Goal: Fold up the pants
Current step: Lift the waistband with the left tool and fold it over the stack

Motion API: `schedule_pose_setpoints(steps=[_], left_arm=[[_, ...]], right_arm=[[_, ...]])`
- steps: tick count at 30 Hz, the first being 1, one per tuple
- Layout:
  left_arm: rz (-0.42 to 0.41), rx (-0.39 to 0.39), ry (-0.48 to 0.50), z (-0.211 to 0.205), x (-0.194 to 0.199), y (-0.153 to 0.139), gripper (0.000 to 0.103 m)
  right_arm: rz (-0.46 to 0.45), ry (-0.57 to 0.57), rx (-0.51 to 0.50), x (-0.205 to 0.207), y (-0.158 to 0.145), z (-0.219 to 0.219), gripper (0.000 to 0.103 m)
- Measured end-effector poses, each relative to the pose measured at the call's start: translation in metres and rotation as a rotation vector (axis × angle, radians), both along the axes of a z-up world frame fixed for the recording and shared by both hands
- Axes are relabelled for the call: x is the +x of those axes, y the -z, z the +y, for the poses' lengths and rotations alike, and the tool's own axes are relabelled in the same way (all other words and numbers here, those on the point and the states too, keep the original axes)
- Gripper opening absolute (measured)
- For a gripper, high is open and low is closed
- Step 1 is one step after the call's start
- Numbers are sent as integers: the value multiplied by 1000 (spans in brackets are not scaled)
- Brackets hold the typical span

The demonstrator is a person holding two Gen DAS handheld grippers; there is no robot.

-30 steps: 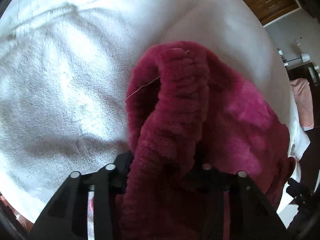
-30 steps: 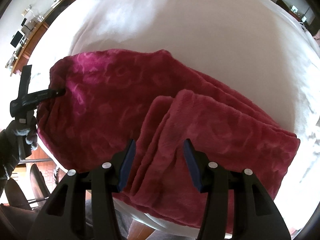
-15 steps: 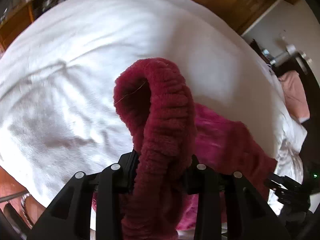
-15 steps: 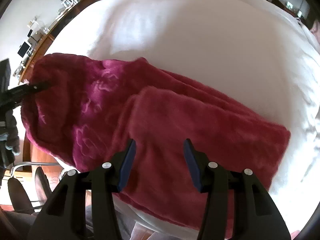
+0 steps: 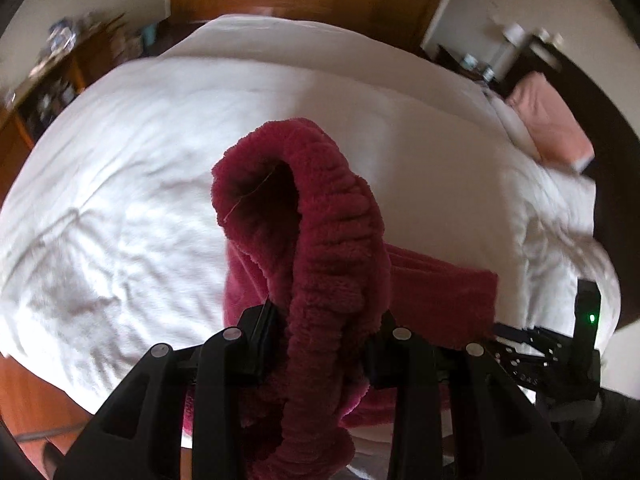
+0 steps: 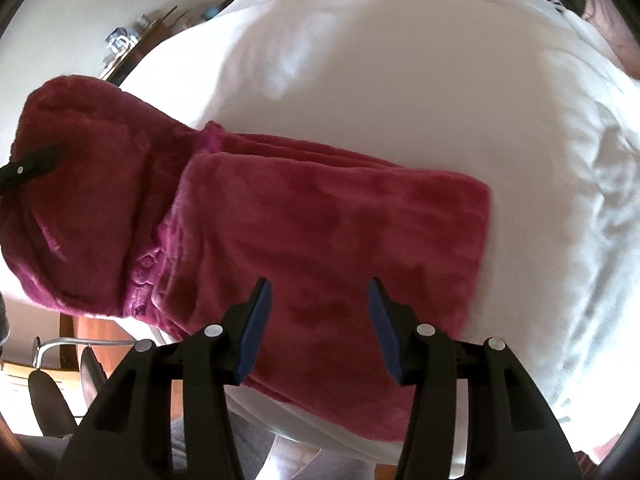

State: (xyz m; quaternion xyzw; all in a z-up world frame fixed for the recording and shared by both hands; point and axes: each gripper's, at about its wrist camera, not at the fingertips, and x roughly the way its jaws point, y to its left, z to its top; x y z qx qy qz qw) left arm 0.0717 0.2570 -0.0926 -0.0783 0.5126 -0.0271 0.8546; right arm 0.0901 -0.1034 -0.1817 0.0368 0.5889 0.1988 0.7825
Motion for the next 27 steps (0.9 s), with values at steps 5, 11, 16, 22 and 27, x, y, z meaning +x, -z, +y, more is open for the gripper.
schedule_pose_setpoints(steps=[5,11,16,22,27], left_arm=[[11,38,111,-86,9,4,34],[61,82,203,-163,20,30,34],[117,130,259,-206,26,63,34],[152,177,302,-241,35,88,38],[171,159,310,-258,42,104,54]], right_arm=[[-5,65,23,-7,-1,-37,51],[-12,138,31,-16,-1,-74,51],[2,206,35,-26,4,-104,51],[19,250,32,-35,10,-128,51],[31,258,23,-38,15,-136,51]])
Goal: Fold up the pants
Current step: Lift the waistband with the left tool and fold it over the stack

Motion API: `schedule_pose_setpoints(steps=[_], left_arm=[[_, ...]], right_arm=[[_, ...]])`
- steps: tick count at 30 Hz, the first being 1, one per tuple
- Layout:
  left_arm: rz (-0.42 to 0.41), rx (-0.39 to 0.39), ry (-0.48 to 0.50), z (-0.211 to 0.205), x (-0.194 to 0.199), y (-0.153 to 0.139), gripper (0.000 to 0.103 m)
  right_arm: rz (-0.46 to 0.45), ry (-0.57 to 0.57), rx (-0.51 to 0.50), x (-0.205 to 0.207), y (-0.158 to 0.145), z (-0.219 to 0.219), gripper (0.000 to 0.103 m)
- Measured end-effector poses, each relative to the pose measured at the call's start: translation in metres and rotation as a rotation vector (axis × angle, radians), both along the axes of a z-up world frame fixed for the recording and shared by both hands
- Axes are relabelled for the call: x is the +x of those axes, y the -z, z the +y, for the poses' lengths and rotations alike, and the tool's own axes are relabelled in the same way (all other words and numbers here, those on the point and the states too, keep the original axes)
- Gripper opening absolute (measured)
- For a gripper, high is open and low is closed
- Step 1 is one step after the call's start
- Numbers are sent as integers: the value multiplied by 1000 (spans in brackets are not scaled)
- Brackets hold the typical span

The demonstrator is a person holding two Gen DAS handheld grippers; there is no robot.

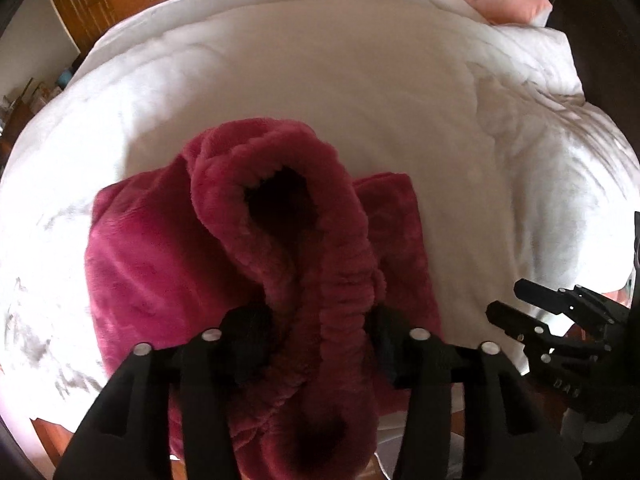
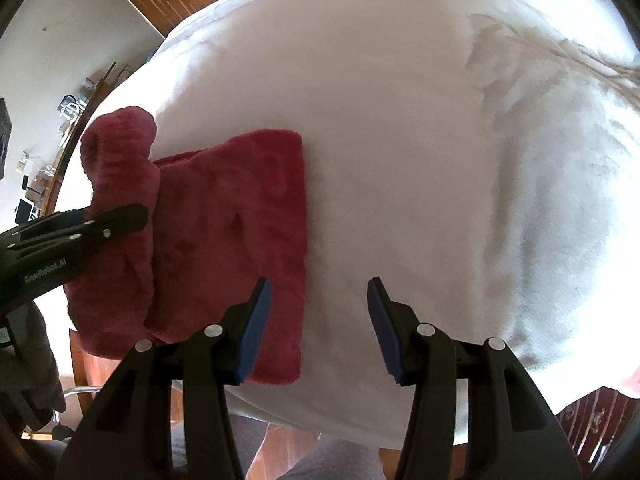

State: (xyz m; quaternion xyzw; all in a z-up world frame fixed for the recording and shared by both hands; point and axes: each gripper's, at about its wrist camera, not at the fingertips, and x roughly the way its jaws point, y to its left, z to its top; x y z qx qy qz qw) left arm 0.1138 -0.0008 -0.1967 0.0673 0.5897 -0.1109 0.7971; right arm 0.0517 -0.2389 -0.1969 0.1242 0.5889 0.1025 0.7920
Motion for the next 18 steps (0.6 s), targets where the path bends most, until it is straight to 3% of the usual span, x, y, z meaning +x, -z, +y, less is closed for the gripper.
schedule_pose_setpoints(steps=[2,7,10,14,18], left_arm=[[8,-41,12,-5,-3,2,60],[9,-160,105,-23,-12,-6,63],[22,-241,109,-19,-16,-13,63],[-3,-326,42,9,-21,-27,69],[-36,-316,-101,57,-24,-33,71]], right_arm=[[4,3,-2,0,1,-2,51],[7,8,-1,2,2,-3,51],[-1,2,7,2,-1,-3,51],[-19,-12,45,4,-6,2,51],[-34,-41,94,12,-14,13,51]])
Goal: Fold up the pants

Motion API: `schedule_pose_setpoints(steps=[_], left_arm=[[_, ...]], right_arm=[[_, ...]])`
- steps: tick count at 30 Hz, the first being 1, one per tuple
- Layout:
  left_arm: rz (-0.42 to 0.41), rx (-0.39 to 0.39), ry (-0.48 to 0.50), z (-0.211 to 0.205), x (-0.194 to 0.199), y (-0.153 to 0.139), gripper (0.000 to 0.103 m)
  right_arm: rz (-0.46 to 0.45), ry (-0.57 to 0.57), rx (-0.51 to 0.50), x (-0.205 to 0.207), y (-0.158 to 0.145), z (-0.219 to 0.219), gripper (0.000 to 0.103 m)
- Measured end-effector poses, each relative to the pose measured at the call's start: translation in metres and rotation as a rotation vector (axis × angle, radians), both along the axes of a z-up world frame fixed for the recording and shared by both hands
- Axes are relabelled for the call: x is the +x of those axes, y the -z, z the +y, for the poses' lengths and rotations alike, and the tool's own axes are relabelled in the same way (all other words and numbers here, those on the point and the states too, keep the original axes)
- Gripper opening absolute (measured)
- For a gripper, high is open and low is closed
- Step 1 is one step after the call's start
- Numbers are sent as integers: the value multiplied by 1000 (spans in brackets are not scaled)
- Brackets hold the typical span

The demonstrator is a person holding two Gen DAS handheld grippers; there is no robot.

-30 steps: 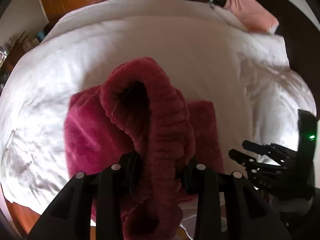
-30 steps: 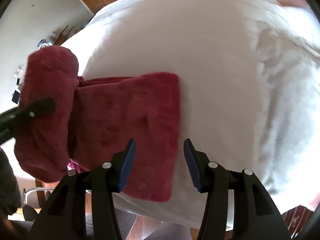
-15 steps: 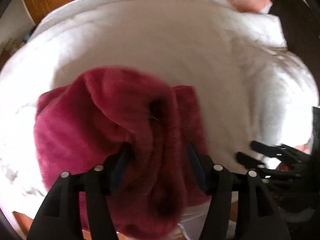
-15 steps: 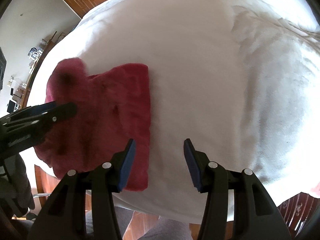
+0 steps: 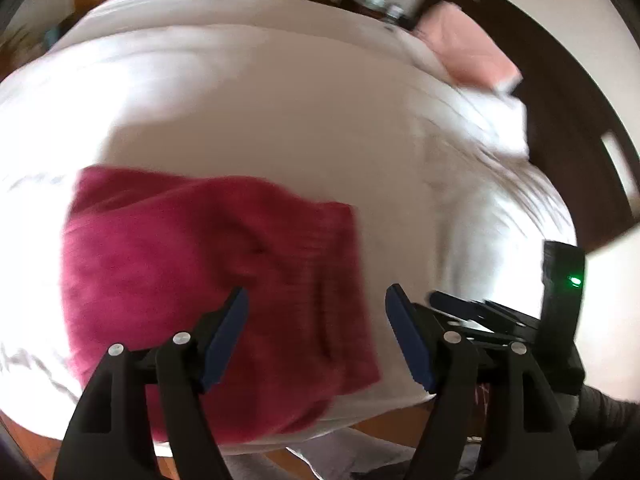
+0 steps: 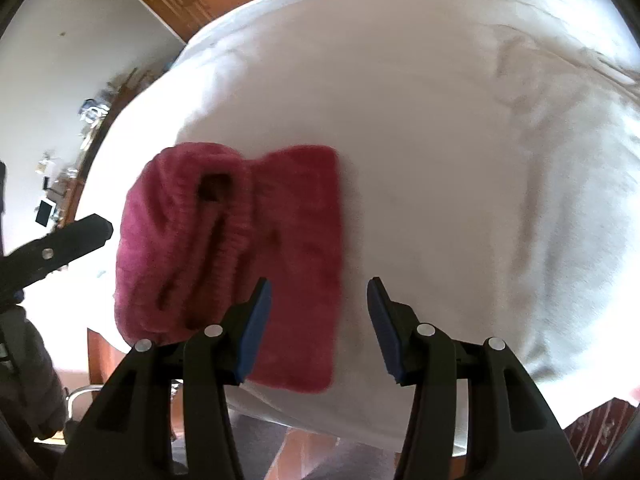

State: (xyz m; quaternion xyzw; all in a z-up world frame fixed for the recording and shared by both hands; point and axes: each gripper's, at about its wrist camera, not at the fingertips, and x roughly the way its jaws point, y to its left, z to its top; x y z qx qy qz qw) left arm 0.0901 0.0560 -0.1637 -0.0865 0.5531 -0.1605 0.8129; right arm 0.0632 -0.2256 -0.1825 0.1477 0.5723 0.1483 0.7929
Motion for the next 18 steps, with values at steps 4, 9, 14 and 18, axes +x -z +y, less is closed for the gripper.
schedule_pose_setpoints(steps=[4,9,14,18], left_arm=[[13,60,-97,36,-2,8,71],[12,125,-148,64,-14,15,71],[47,125,-160,76,-22,29,71],[71,111,-156,86,-26,38,72]], right_arm=[[5,-53,51,10,-5,25,62],[39,-129,138,23,-6,66,72],[77,-142,141,39,3,100,77],[134,-119,69,49,22,121,79]])
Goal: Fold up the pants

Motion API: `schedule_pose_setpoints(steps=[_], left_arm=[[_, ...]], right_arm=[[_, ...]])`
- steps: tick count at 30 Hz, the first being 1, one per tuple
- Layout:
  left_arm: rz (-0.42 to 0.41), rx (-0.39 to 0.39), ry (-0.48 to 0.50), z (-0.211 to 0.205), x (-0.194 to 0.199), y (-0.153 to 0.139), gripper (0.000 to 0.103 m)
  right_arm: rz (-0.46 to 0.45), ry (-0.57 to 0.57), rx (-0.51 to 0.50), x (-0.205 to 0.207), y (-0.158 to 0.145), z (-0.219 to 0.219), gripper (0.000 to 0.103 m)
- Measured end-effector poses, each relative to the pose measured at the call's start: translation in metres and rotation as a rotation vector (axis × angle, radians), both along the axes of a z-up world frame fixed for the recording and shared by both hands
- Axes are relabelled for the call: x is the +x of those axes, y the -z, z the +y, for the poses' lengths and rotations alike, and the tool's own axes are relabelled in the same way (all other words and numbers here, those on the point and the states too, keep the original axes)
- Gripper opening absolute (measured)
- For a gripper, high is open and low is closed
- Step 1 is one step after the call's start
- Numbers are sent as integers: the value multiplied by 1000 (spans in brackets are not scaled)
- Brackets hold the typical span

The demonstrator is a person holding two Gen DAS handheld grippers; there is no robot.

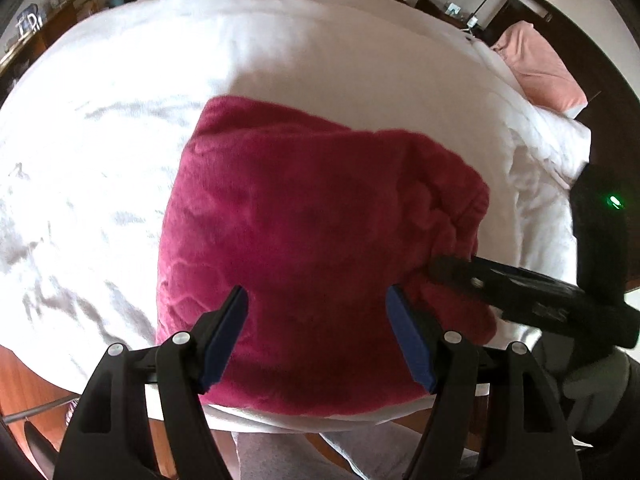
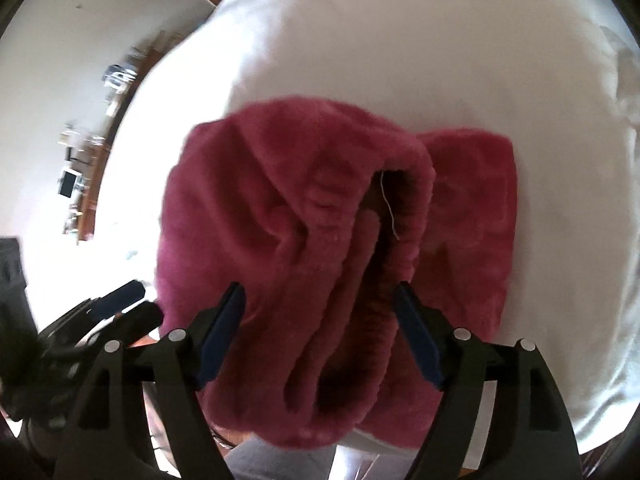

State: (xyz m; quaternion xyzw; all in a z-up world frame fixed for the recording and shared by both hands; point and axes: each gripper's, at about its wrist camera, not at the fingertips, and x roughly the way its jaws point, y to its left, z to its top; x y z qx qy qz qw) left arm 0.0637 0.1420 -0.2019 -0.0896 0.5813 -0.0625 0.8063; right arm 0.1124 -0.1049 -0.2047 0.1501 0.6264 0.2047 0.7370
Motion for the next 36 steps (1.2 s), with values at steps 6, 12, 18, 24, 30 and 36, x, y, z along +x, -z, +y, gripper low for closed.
schedule_pose_setpoints(steps=[6,12,18,24,30,36], left_arm=[[58,0,66,-7,-3,25,72],[64,-32,115,-15,-7,24,72],[35,-54,220,-44,-11,18,76],[81,69,263,-56,-12,52,79],[96,47,217,-36,-9,54,79],[99,53,209,-38,-10,51,79]], right_arm=[[11,-23,-90,-1,5,2,27],[-63,-25,-7,-9,-43,-17,14],[-75,27,-28,-22,-59,-51,14],[46,83,54,-11,-7,-51,42],[100,117,147,-6,20,-45,58],[189,117,279,2,42,-40,28]])
